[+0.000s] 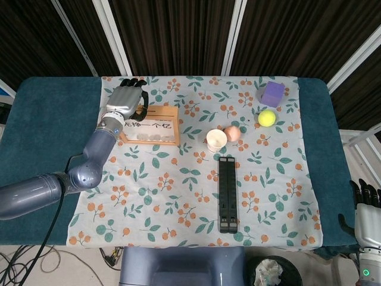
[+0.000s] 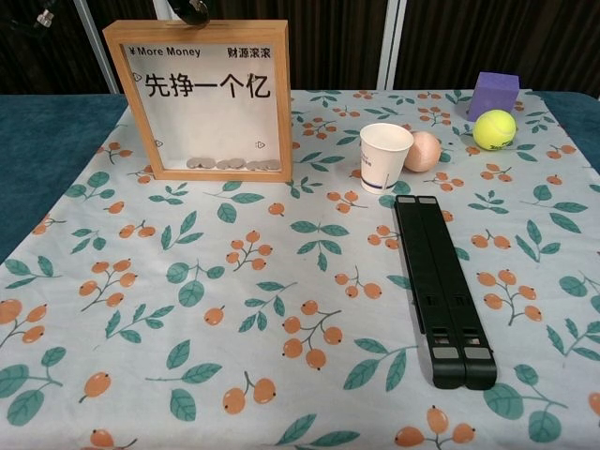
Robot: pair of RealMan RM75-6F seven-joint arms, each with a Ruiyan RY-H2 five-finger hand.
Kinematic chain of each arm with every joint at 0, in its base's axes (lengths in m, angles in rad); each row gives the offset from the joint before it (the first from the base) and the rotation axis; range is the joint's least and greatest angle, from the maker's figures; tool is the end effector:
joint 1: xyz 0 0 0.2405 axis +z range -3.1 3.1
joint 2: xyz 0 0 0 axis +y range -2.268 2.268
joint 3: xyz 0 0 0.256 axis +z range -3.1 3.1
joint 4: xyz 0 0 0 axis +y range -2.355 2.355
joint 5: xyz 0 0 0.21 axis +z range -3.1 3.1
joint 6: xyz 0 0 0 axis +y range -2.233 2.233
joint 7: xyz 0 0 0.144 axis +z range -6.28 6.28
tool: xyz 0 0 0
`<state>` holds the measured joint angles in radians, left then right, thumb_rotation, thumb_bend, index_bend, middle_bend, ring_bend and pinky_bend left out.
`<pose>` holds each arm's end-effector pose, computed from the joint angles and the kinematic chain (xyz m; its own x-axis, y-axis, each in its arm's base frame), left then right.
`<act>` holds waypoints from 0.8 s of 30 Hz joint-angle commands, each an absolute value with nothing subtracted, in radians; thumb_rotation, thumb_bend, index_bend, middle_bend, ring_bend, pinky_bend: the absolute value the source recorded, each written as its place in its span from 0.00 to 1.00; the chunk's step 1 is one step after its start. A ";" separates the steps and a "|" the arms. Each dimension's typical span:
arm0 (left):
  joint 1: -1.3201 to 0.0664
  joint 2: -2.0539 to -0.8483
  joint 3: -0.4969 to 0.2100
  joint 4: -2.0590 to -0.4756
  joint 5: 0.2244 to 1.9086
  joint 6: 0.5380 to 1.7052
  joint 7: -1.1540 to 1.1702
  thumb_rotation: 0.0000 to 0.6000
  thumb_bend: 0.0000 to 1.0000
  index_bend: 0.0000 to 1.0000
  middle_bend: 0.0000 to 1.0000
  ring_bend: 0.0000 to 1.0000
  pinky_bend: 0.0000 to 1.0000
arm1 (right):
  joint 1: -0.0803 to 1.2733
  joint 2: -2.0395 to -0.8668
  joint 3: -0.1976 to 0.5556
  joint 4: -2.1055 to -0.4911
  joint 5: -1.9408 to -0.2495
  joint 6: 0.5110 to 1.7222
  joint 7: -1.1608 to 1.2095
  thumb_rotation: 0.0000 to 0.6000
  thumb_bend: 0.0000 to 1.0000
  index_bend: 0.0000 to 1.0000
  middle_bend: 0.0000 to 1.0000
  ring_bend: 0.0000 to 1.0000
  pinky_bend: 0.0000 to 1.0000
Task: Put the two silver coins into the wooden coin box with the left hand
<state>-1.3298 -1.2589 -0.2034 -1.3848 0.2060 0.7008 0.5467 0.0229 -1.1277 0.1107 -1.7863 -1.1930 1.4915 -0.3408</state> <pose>-0.0365 0.4784 0.0908 0.4451 0.2837 0.8494 0.8949 -0.1762 -0.4101 -0.3222 -0.1652 0.1611 0.4962 -0.0721 0.8652 -0.8109 0.3176 0.4915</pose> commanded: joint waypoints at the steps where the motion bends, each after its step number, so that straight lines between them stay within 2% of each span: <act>1: -1.332 -1.261 -0.199 -1.383 0.206 0.701 0.546 1.00 0.48 0.62 0.08 0.00 0.00 | 0.023 -1.127 0.111 -1.787 -1.192 1.491 -0.341 1.00 0.41 0.10 0.05 0.03 0.00; 24: -1.347 -1.262 -0.178 -1.388 0.205 0.719 0.541 1.00 0.38 0.60 0.08 0.00 0.00 | 0.023 -1.125 0.111 -1.789 -1.189 1.490 -0.339 1.00 0.41 0.10 0.05 0.03 0.00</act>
